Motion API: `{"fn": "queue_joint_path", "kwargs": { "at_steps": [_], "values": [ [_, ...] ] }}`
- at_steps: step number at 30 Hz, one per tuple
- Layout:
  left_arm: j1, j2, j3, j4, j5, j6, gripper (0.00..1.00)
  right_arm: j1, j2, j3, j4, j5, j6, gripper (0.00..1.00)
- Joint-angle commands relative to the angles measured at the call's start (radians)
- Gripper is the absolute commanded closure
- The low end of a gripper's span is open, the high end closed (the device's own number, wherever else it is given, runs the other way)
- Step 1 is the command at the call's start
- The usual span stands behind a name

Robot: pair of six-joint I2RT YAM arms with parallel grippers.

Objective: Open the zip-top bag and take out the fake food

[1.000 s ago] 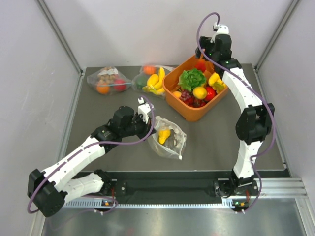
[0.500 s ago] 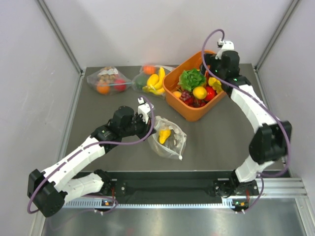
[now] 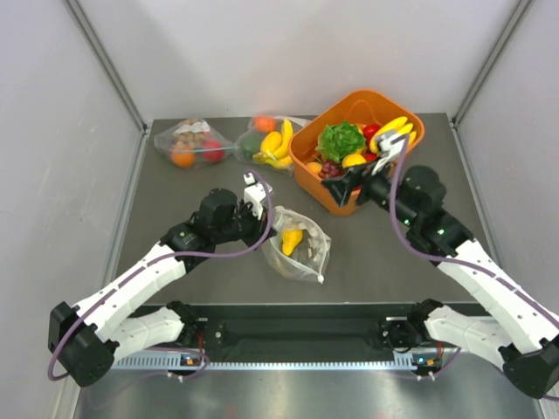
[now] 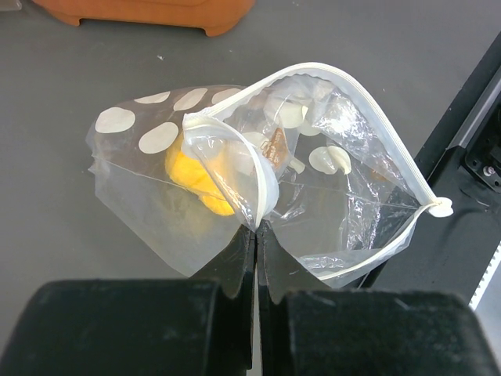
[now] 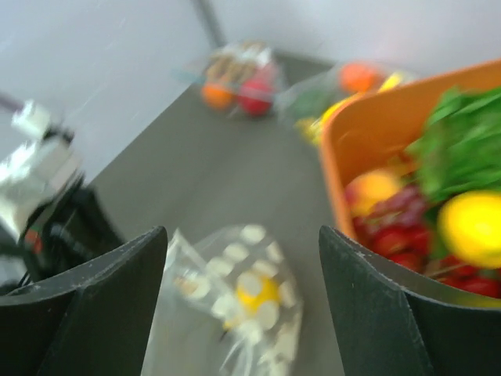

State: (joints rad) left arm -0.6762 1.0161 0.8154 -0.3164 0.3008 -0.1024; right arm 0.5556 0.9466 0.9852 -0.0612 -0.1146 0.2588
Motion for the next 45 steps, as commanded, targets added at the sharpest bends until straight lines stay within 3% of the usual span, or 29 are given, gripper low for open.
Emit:
{"fn": "queue_joint_path", "kwargs": {
  "at_steps": [1, 8, 17, 25, 29, 33, 39, 45],
  "values": [
    [0.003, -0.021, 0.033, 0.036, 0.001, 0.006, 1.0, 0.105, 0.0, -0.08, -0.014, -0.089, 0.077, 0.24],
    [0.001, -0.014, 0.033, 0.036, 0.001, 0.007, 1.0, 0.262, 0.053, -0.212, 0.089, -0.152, 0.161, 0.29],
    [0.001, -0.01, 0.034, 0.039, 0.008, 0.007, 1.0, 0.326, 0.176, -0.315, 0.276, -0.135, 0.27, 0.31],
    [0.003, -0.011, 0.033, 0.039, 0.018, 0.006, 1.0, 0.333, 0.247, -0.307, 0.282, 0.073, 0.313, 0.32],
    [0.001, -0.005, 0.033, 0.042, 0.029, 0.003, 1.0, 0.398, 0.326, -0.24, 0.219, 0.22, 0.26, 0.32],
    [0.001, -0.002, 0.031, 0.045, 0.038, 0.001, 1.0, 0.423, 0.408, -0.197, 0.216, 0.253, 0.244, 0.32],
    [0.001, 0.007, 0.028, 0.057, 0.103, -0.006, 1.0, 0.434, 0.512, -0.194, 0.296, 0.291, 0.227, 0.32],
    [0.001, 0.007, 0.025, 0.063, 0.127, -0.011, 1.0, 0.434, 0.607, -0.263, 0.517, 0.29, 0.232, 0.32]
  ]
}}
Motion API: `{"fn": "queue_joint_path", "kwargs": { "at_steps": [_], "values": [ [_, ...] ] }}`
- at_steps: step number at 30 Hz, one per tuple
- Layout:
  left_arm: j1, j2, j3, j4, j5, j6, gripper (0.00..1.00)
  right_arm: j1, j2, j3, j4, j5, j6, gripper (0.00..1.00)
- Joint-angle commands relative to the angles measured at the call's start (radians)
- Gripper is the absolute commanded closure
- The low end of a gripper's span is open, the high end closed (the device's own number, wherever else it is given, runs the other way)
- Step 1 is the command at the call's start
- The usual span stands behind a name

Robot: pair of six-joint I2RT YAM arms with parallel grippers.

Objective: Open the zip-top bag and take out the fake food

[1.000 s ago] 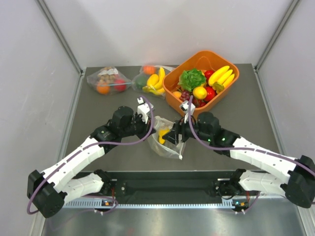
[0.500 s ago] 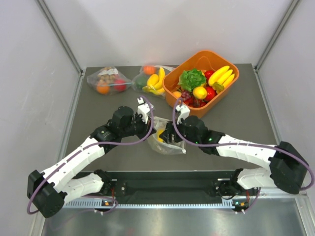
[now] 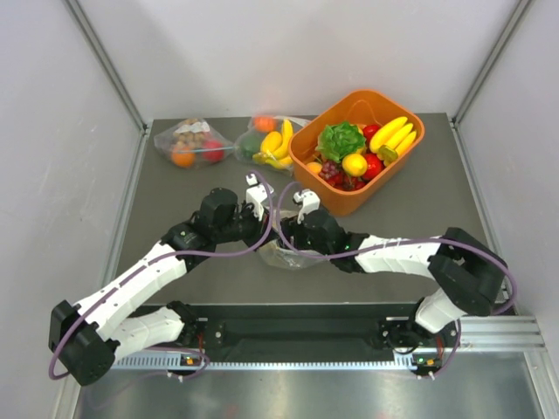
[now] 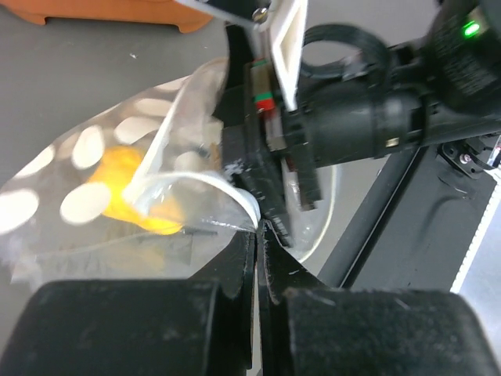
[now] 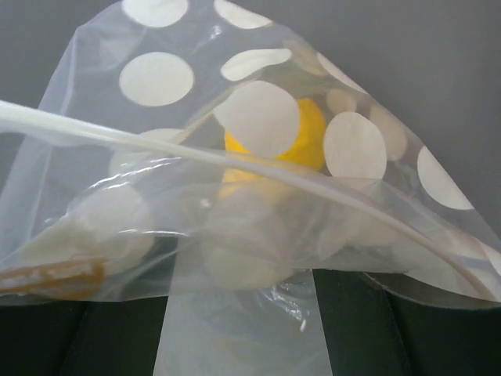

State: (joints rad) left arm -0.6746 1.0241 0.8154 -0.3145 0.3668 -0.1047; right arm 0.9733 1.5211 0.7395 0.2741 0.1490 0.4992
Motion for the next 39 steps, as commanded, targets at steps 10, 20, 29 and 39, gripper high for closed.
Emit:
{"fn": "queue_joint_path", "kwargs": {
  "at_steps": [10, 20, 29, 39],
  "values": [
    [-0.005, 0.025, 0.021, 0.094, 0.201, -0.021, 1.0, 0.019, 0.214, -0.094, 0.597, -0.058, 0.041, 0.28],
    [-0.008, 0.033, 0.054, 0.049, -0.005, -0.003, 0.52, 0.03, 0.211, -0.186, 0.669, 0.021, 0.091, 0.36],
    [-0.006, -0.062, 0.021, 0.028, -0.598, -0.079, 0.12, 0.03, 0.162, -0.25, 0.668, 0.014, 0.108, 0.36],
    [0.038, 0.097, 0.016, 0.054, -0.605, -0.113, 0.01, 0.03, 0.175, -0.256, 0.692, -0.023, 0.124, 0.36]
  ]
}}
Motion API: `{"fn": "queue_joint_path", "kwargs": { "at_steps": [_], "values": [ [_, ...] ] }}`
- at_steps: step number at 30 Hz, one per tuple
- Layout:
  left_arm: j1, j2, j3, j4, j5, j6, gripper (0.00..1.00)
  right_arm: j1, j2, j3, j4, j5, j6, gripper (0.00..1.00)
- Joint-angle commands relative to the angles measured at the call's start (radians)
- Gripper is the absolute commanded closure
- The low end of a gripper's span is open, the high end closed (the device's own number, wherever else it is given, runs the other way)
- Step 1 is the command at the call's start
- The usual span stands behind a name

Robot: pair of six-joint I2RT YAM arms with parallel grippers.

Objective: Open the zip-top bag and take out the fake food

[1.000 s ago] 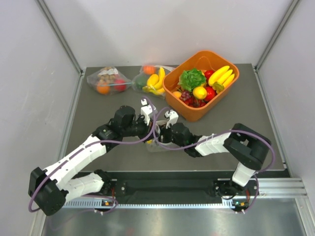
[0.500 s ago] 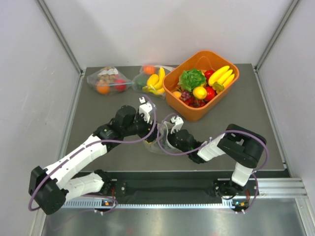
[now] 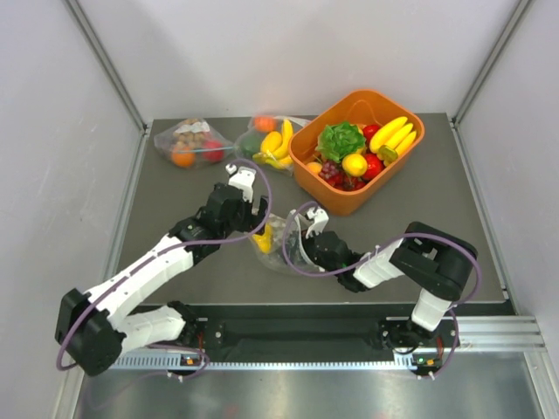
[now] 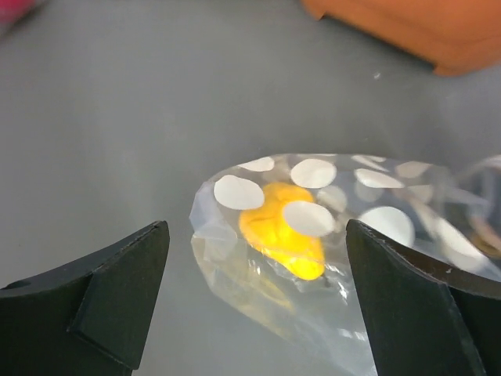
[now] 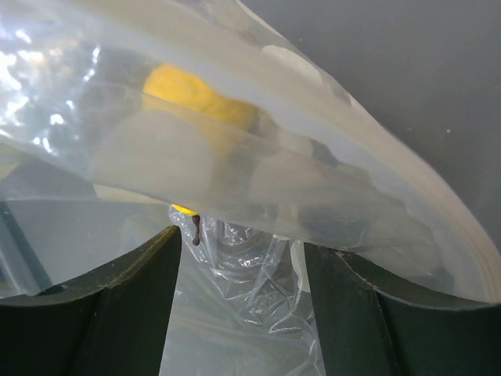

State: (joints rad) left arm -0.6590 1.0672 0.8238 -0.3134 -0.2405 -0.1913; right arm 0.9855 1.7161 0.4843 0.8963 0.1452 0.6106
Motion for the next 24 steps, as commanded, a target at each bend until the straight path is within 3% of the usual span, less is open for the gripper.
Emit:
{"fn": "queue_joint_path", "kwargs": {
  "at_steps": [1, 4, 7, 8, 11, 12, 16, 18, 24],
  "values": [
    [0.03, 0.069, 0.008, 0.057, 0.038, -0.03, 0.01, 0.018, -0.019, -0.001, 0.07, -0.019, 0.014, 0.36],
    [0.045, 0.134, 0.017, 0.066, 0.076, -0.027, 0.02, 0.018, -0.024, 0.003, 0.07, -0.027, 0.014, 0.37],
    [0.07, 0.206, 0.023, 0.071, 0.142, -0.034, 0.14, 0.018, -0.03, 0.008, 0.072, -0.033, 0.015, 0.37],
    [0.071, 0.226, 0.026, 0.066, 0.17, -0.04, 0.27, 0.018, -0.032, 0.014, 0.073, -0.038, 0.017, 0.37],
    [0.075, 0.306, 0.047, 0.016, 0.187, -0.048, 0.52, 0.018, -0.041, 0.028, 0.075, -0.047, 0.018, 0.37],
    [0.075, 0.336, 0.057, 0.008, 0.191, -0.05, 0.69, 0.018, -0.044, 0.031, 0.075, -0.052, 0.02, 0.37],
    [0.075, 0.395, 0.077, -0.032, 0.205, -0.056, 0.94, 0.025, -0.049, 0.063, 0.073, -0.081, 0.02, 0.37],
    [0.075, 0.425, 0.08, -0.039, 0.234, -0.057, 1.0, 0.038, -0.041, 0.094, 0.063, -0.079, 0.015, 0.37],
    [0.076, 0.487, 0.103, -0.059, 0.313, -0.063, 1.0, 0.044, 0.022, 0.188, -0.002, -0.036, -0.011, 0.36]
  ]
}}
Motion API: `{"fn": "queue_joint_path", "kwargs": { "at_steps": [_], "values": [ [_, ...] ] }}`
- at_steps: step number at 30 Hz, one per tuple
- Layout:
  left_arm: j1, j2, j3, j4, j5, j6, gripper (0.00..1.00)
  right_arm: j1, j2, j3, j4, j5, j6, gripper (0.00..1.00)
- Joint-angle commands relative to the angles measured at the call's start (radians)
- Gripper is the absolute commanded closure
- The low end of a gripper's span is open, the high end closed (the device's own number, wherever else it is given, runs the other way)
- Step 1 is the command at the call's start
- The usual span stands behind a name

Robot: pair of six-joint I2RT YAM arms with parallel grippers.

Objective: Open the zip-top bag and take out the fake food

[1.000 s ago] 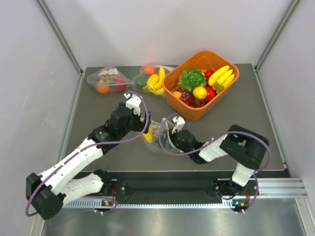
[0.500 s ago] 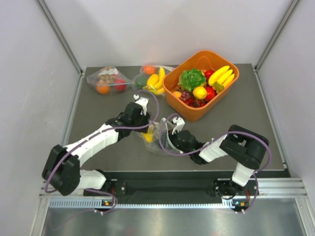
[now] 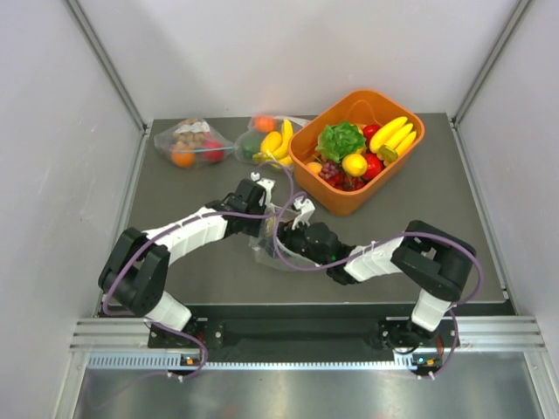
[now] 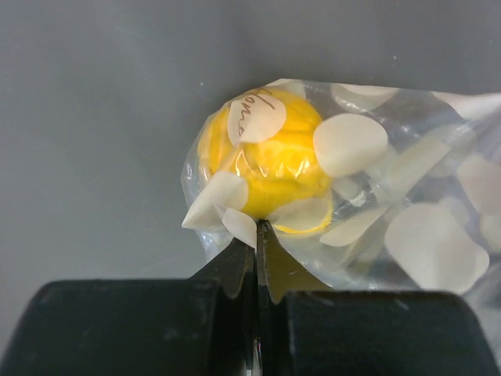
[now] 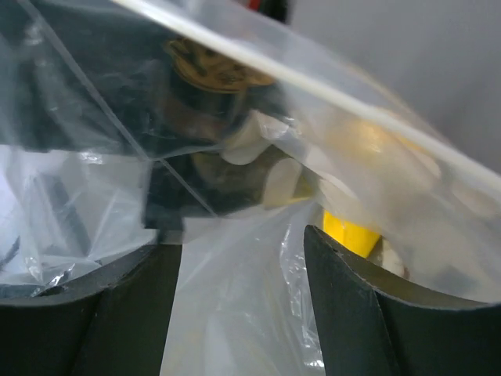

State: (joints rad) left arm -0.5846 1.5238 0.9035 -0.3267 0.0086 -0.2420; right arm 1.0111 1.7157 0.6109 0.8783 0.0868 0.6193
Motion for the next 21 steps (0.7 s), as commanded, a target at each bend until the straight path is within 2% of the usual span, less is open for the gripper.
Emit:
{"fn": "queue_joint_path", "kwargs": {
  "at_steps": [1, 11, 21],
  "values": [
    [0.002, 0.032, 0.023, -0.045, 0.073, -0.013, 1.0, 0.018, 0.028, 0.07, -0.007, 0.042, -0.024, 0.37],
    [0.011, 0.012, 0.037, -0.041, 0.163, 0.003, 1.0, 0.018, 0.079, 0.061, -0.067, 0.182, -0.047, 0.41],
    [0.02, 0.033, 0.061, -0.072, 0.272, 0.02, 1.0, 0.02, 0.082, 0.044, -0.12, 0.309, -0.096, 0.42]
  ]
}}
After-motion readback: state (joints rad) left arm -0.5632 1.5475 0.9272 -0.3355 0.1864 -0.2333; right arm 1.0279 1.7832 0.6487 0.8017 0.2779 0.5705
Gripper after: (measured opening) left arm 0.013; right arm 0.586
